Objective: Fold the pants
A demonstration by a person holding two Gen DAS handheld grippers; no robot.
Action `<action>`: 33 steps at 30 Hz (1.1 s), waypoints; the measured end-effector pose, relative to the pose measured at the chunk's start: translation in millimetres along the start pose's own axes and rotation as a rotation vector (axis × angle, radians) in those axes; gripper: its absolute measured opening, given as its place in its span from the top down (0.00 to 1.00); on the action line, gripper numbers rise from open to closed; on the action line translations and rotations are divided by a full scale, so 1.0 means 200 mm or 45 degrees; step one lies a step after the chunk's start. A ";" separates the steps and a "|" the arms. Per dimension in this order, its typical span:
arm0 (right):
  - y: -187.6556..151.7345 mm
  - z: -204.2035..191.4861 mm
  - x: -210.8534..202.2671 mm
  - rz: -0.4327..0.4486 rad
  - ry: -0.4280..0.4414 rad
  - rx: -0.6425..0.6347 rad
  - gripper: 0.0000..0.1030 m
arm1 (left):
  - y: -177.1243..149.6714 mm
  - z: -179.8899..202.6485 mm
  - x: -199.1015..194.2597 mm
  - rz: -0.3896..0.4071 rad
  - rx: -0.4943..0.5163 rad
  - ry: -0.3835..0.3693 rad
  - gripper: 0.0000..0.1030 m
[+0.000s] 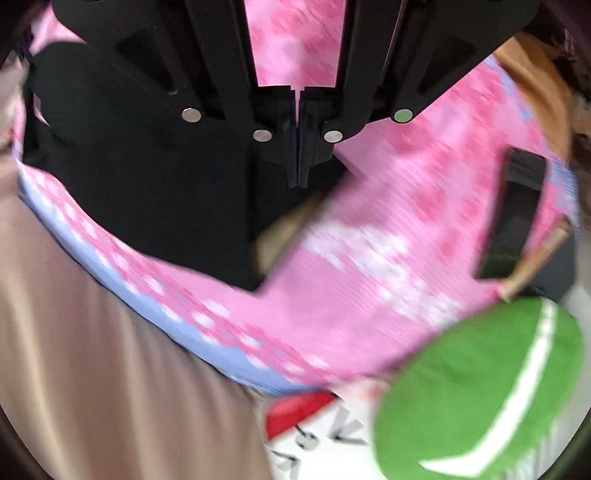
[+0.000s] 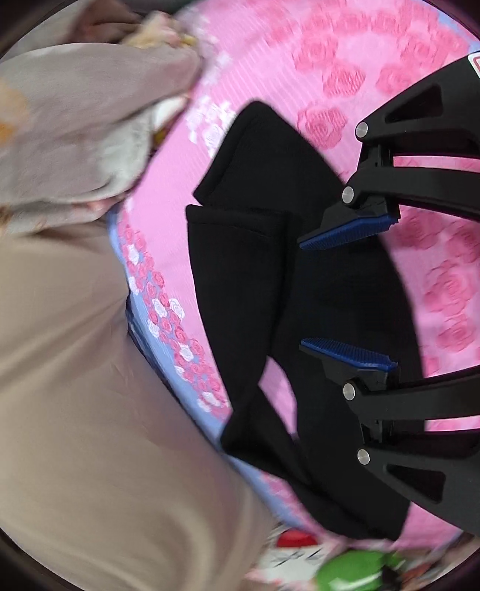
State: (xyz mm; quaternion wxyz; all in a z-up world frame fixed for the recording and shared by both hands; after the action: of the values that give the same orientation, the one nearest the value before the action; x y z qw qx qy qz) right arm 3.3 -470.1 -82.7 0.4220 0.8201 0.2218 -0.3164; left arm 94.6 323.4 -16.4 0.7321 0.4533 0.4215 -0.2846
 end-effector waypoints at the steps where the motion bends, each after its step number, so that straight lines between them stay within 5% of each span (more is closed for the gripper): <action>1: 0.02 0.03 0.03 -0.005 0.011 0.037 0.48 | -0.02 0.03 0.01 -0.019 0.010 -0.051 0.99; 5: 0.12 0.13 0.21 -0.055 -0.166 0.100 0.40 | -0.14 0.23 0.07 -0.101 0.101 -0.181 0.90; 6: 0.13 0.14 0.25 -0.066 -0.149 0.095 0.57 | -0.16 0.28 0.08 -0.110 0.115 -0.199 0.82; 7: 0.15 0.13 0.27 -0.079 -0.119 0.093 0.88 | -0.18 0.34 0.10 -0.121 0.130 -0.225 0.70; 9: 0.19 0.07 0.22 -0.075 -0.040 0.064 0.89 | -0.20 0.42 0.13 -0.125 0.148 -0.233 0.59; 12: 0.28 -0.04 -0.11 0.106 -0.038 -0.086 0.90 | -0.21 0.49 0.15 -0.122 0.188 -0.214 0.51; 15: 0.32 0.06 -0.24 0.158 -0.244 -0.122 0.88 | -0.19 0.50 0.19 -0.117 0.183 -0.198 0.38; 18: 0.28 0.27 -0.06 -0.039 -0.467 -0.089 0.79 | -0.17 0.47 0.24 -0.151 0.130 -0.201 0.35; 21: 0.20 0.22 -0.10 0.029 -0.557 -0.129 0.75 | -0.12 0.43 0.31 -0.187 0.043 -0.209 0.33; 25: 0.12 -0.02 -0.21 0.175 -0.530 -0.258 0.49 | -0.06 0.36 0.39 -0.225 -0.080 -0.261 0.24; 27: 0.09 -0.14 -0.24 0.198 -0.482 -0.292 0.47 | -0.02 0.35 0.44 -0.263 -0.127 -0.314 0.27; 29: 0.06 -0.20 -0.24 0.186 -0.404 -0.289 0.45 | 0.01 0.34 0.45 -0.237 -0.109 -0.274 0.64; 30: 0.04 -0.26 -0.21 0.164 -0.349 -0.293 0.45 | 0.02 0.34 0.45 -0.237 -0.096 -0.259 0.92; 33: -0.03 -0.36 -0.17 0.130 -0.293 -0.321 0.45 | 0.06 0.30 0.36 -0.243 -0.055 -0.294 0.94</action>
State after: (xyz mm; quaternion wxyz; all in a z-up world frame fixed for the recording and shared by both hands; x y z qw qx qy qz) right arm -0.2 -409.8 -29.0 0.5595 0.7294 0.1678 -0.3561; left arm 160.1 270.7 -60.5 0.7549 0.3597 0.3815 -0.3940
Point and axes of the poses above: each gripper's, at about its wrist camera, not at the fingertips, and x roughly the way its jaws point, z to its right, y to its top, the point moved 2 cm from there along x, roughly the way its jaws point, and after that the axes turned 5 degrees about -z, right-handed, at the moved point
